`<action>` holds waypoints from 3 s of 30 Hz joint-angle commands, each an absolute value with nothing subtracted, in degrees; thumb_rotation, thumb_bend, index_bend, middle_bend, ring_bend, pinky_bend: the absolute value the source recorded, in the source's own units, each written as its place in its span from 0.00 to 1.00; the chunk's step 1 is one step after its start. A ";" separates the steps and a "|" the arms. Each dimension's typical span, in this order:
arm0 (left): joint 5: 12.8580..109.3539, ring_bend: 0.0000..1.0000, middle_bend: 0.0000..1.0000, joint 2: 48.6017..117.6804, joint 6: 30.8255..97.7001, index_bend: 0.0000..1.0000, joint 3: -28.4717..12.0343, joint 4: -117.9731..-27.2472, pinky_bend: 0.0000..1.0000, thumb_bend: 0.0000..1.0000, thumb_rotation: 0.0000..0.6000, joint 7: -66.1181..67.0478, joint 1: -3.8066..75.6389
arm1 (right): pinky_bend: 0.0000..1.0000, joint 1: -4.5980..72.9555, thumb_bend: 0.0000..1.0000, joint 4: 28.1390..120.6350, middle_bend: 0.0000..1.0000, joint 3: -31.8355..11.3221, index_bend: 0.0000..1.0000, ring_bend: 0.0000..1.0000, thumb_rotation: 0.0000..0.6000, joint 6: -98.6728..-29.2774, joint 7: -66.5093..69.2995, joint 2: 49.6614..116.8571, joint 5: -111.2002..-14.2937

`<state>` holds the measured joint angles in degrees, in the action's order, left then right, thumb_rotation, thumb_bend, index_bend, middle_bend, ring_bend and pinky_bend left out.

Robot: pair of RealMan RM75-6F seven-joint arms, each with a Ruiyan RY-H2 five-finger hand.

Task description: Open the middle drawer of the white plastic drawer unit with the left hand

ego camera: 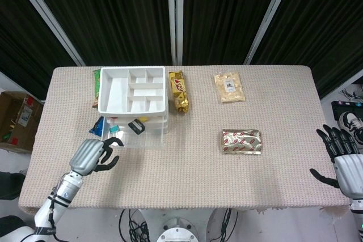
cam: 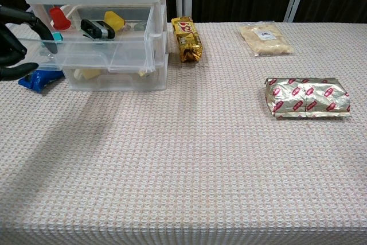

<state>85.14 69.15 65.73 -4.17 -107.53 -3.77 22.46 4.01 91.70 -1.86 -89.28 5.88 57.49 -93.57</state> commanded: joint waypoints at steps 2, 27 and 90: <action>87.60 0.95 0.89 67.43 66.36 0.42 -2.23 -109.05 1.00 0.41 1.00 -5.63 21.65 | 0.00 4.08 0.05 91.80 0.00 -1.85 0.00 0.00 1.00 -89.23 5.68 57.56 -93.67; 91.61 0.93 0.85 56.47 70.00 0.27 -5.26 -113.64 1.00 0.24 1.00 -4.28 24.07 | 0.00 3.33 0.05 91.96 0.00 -2.02 0.00 0.00 1.00 -90.84 5.88 56.92 -93.94; 90.97 0.93 0.88 63.61 59.57 0.51 -6.57 -101.79 1.00 0.48 1.00 24.53 42.62 | 0.00 3.31 0.05 91.72 0.00 -2.32 0.00 0.00 1.00 -88.61 5.56 57.73 -91.48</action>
<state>88.95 64.57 56.24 -6.85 -100.66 25.49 44.34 3.33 91.74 -2.32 -88.60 5.55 57.74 -91.46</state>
